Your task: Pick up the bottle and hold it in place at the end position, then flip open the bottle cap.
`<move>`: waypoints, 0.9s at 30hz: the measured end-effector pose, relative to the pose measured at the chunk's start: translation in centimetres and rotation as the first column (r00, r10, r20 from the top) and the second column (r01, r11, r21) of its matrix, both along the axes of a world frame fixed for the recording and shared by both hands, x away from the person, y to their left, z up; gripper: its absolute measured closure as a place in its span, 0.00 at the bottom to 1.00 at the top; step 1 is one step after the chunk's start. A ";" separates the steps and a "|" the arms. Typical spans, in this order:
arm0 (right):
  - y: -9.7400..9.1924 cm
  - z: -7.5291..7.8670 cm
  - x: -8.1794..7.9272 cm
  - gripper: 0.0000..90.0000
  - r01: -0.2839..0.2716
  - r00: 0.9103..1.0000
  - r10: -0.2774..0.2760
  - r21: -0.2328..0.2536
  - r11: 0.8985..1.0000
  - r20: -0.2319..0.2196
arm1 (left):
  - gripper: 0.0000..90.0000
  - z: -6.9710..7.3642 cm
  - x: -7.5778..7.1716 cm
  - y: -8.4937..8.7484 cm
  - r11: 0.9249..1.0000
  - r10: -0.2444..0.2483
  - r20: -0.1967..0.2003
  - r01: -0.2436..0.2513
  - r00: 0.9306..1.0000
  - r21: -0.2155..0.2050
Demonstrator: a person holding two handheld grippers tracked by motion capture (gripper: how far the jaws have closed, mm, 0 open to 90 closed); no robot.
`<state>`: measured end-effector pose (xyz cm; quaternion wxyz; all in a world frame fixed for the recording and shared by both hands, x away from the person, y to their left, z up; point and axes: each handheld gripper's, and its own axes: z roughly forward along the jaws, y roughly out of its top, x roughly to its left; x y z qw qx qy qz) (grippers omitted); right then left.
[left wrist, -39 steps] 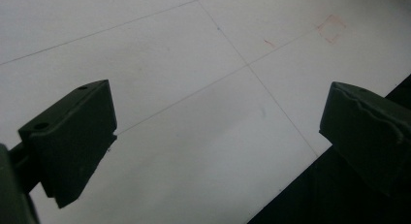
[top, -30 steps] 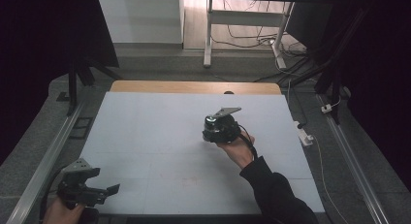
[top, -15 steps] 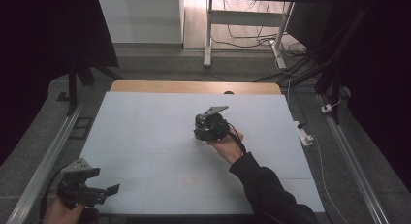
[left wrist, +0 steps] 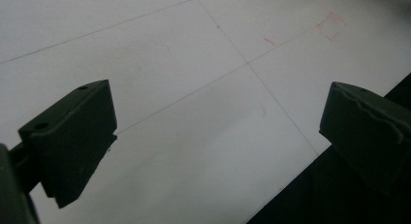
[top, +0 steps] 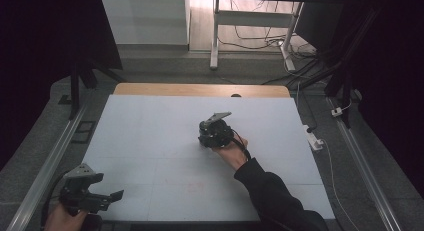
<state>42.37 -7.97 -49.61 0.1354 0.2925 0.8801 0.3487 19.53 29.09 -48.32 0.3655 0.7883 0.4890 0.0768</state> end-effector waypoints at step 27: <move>-0.2 -0.4 0.2 0.58 -0.013 1.000 0.013 0.020 1.000 0.000 | 0.00 0.3 0.1 -0.7 0.999 -0.034 0.034 0.034 0.999 0.004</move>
